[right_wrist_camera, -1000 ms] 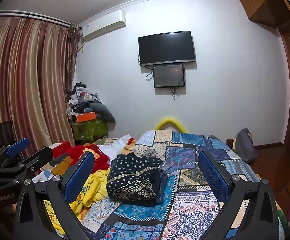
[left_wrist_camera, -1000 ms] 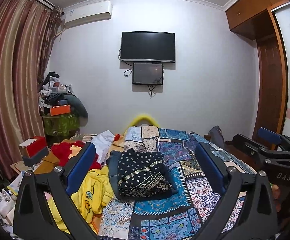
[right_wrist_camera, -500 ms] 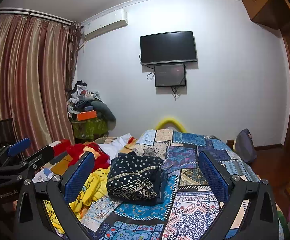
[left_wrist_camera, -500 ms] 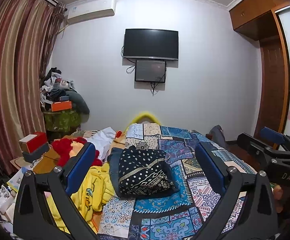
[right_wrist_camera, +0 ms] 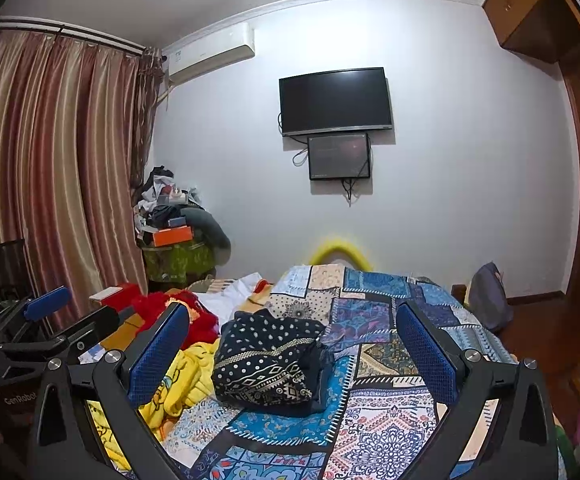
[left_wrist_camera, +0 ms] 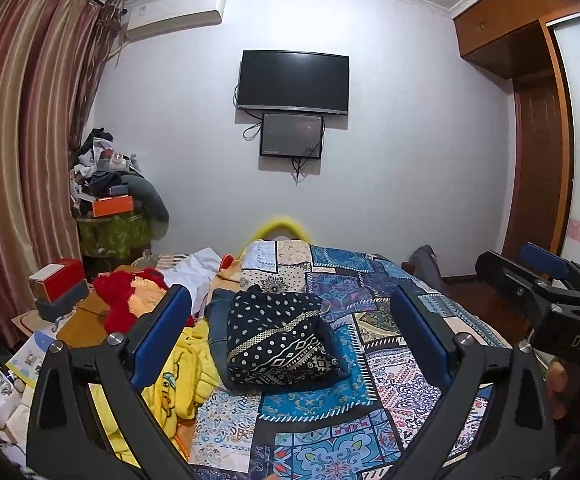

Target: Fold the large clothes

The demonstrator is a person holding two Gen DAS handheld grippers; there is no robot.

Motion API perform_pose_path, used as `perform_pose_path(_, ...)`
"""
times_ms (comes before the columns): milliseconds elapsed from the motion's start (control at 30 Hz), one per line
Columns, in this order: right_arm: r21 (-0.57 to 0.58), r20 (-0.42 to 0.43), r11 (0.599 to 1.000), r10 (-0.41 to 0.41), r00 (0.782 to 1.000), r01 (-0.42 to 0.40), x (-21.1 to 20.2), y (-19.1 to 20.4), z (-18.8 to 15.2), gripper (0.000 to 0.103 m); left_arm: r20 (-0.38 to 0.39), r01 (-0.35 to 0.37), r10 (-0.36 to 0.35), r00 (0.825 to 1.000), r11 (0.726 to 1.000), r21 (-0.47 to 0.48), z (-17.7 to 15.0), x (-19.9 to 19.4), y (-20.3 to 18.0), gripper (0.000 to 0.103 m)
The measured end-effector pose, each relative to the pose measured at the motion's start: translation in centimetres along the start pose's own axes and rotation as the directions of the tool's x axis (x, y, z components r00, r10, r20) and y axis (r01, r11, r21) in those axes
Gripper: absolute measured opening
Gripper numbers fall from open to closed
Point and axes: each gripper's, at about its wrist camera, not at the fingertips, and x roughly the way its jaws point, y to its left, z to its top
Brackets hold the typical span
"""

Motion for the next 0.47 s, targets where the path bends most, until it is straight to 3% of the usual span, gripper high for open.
perform_pose_path(467,-0.013,0.009,1.0,-0.004,1.0,0.004,-0.37,-0.17,-0.12,0.103,-0.005,0.016,-0.016,1.0,1.0,-0.012,-0.22,-0.19,0.41,0.101)
